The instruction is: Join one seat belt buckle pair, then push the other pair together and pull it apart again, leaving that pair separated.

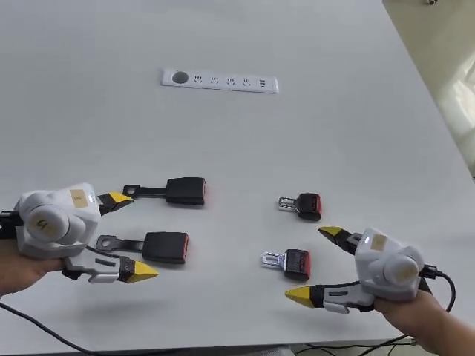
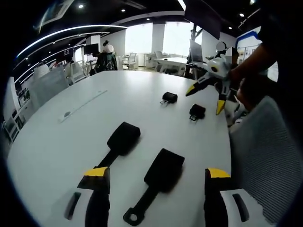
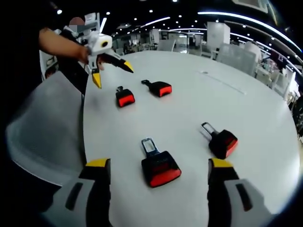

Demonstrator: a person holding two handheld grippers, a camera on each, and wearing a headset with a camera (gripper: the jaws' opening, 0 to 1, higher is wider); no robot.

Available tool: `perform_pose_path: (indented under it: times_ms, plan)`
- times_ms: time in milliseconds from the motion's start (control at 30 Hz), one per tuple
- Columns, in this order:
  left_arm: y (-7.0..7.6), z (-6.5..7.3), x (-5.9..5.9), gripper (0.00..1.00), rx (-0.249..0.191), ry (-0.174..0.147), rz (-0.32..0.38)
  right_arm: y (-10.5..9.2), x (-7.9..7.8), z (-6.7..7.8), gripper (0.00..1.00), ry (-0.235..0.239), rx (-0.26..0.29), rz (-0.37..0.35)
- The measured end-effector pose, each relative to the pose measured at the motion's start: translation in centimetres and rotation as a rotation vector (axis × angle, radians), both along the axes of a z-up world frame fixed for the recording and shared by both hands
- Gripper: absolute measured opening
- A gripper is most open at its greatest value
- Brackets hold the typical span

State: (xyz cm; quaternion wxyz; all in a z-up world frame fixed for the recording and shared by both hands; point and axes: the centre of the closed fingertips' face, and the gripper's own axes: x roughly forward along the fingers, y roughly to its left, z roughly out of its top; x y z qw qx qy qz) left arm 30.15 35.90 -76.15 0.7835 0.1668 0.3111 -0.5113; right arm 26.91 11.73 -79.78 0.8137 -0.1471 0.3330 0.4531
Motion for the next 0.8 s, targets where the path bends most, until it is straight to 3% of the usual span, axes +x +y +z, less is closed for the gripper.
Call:
perform_pose_path:
  times_ms: [800]
  plan:
    - [-1.8, -4.0, 0.5, 0.7, 0.096, 0.044, -0.165, -0.2, -0.3, -2.4, 0.68, 0.085, -0.04, 0.165]
